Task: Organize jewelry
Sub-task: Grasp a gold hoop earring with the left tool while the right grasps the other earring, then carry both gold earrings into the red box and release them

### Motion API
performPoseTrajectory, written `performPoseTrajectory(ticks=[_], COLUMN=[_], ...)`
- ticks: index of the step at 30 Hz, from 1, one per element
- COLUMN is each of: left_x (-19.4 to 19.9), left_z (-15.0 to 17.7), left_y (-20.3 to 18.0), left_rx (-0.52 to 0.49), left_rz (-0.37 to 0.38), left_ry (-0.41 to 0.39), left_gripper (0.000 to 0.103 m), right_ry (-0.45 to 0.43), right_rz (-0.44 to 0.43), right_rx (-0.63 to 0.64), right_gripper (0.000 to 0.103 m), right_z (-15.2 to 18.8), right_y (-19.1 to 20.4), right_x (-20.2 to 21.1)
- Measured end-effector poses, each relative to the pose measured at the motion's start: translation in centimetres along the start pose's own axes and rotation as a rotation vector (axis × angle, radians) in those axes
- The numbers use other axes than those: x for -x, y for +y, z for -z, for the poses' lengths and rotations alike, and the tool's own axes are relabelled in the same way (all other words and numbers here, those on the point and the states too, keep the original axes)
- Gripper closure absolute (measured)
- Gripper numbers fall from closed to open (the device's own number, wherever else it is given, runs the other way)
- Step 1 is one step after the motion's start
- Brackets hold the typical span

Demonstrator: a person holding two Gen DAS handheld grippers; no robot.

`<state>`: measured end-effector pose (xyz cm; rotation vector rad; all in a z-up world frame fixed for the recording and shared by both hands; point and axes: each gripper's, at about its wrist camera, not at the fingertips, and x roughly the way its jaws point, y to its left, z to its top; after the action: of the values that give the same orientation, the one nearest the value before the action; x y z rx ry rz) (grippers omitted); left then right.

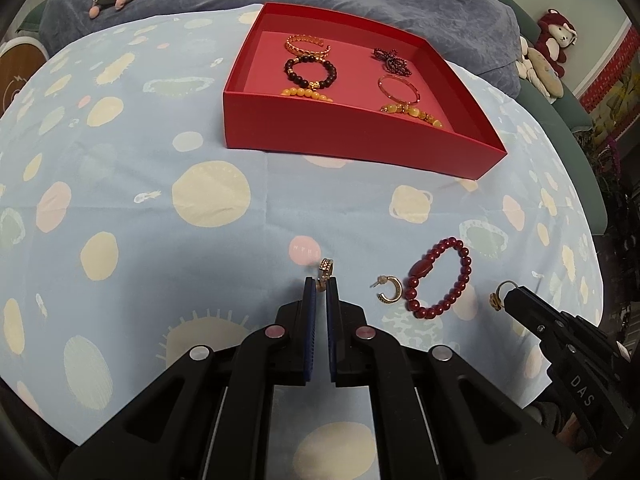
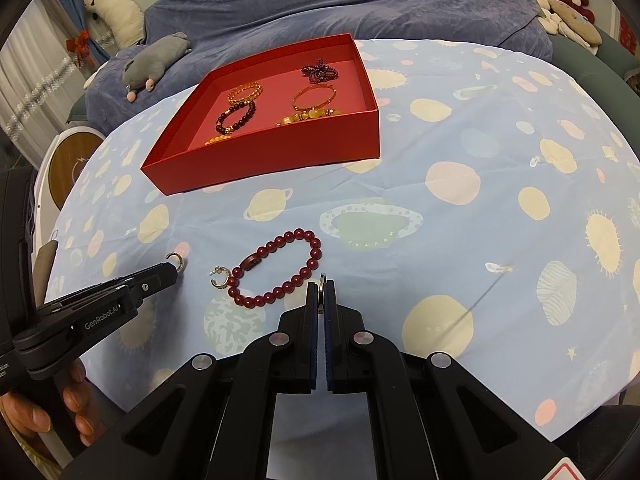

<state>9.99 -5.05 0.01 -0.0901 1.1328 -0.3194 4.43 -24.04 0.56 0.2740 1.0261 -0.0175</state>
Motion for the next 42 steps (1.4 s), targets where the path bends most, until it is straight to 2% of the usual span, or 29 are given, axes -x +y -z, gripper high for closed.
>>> performPoseTrajectory(ticks=[10,14,21,25,30,42], left_x=[2.7,3.8,3.8,2.4,-0.6,-7.4], left_z=[-1.9,-4.2,-10.2,-13.4,-16.1,-19.3], left_y=[-0.5,-1.0,-1.5,-1.9,-2.1,-2.0], left_rx=[-0.022,-0.050,-0.073,-0.098,-0.105,-0.095], left_rz=[0.034,0.039,0.036,0.023,0.010,0.017], left_ry=[-0.047,-0.080,-0.138,-0.150,-0.127,-0.043], left_gripper=[0.098,0.098,0.098,0.098,0.098,0.098], right_ry=[-0.045,-0.086,-0.144,-0.144,-0.122,-0.055], right_rz=[-0.022,-0.035,-0.051,-0.058,-0.064,-0.054], right_rx=[0.006,0.025,0.070,0.077,0.077,0.087], right_gripper=[0.100,0.100,0.100,0.100,0.100,0.100], right_z=[-2.4,-5.5,-11.9,-14.8,-17.1,-19.9], right_y=[0.3,0.6,1.4,1.8,2.1,2.5], right_x=[1.3,1.9,1.3,-0.6,-3.9,-10.8])
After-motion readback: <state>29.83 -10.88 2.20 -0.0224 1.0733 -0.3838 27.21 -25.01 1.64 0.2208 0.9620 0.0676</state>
